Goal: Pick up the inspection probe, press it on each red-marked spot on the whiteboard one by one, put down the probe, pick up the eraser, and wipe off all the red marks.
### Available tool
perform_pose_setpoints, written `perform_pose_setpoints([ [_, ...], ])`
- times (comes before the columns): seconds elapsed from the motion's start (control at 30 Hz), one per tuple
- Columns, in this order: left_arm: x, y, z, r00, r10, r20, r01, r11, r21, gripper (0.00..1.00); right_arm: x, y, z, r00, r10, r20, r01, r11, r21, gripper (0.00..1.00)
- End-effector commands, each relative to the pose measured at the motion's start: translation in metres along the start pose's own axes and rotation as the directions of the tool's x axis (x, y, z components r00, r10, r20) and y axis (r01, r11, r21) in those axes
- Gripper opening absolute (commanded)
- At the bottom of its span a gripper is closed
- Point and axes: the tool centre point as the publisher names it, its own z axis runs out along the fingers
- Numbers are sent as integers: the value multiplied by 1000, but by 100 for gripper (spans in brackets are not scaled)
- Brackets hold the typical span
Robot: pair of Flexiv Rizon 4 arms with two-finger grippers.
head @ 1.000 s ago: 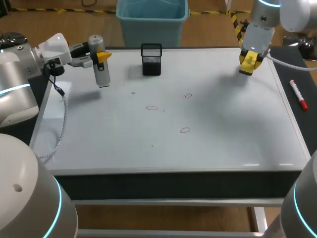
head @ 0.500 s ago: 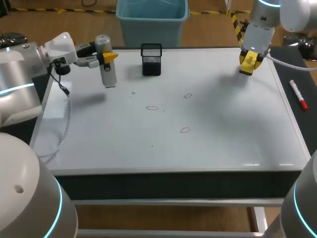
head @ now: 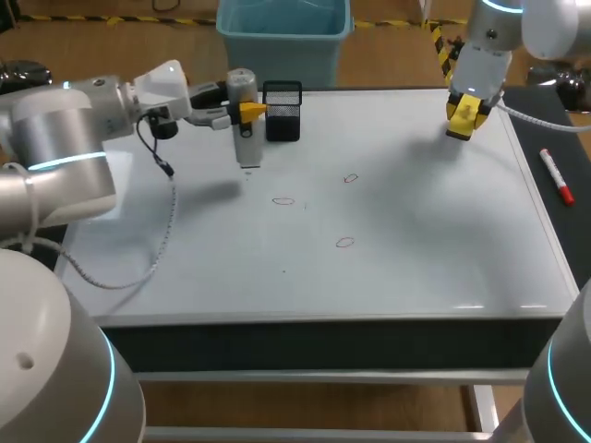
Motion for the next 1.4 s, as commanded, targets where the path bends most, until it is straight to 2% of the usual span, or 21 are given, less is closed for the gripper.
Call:
perform_pose_setpoints([
  [0.03, -6, 4, 22, 999, 7, -37, -7, 1000, -7, 0, 1, 0, -1, 1000, -2, -2, 2, 1000, 2, 0],
  [0.23, 6, 9, 43, 993, 29, -110, -30, 1000, -4, 0, 1, 0, -1, 1000, -2, -2, 2, 1000, 2, 0],
  [0.5, 22, 17, 50, 988, 30, -152, -31, 1000, -2, 0, 1, 0, -1, 1000, -2, -2, 2, 1000, 2, 0],
  [0.7, 34, 19, 49, 985, 22, -171, -24, 1000, -10, 0, 1, 0, -1, 1000, -2, -2, 2, 1000, 2, 0],
  [0.97, 47, 33, 44, 986, 6, -169, -8, 1000, -7, 0, 1, 0, -1, 1000, -2, -2, 2, 1000, 2, 0],
  [1.4, 51, 54, 39, 983, -35, -180, 34, 999, -8, 0, 1, 0, -1, 1000, -2, -2, 2, 1000, 2, 0],
])
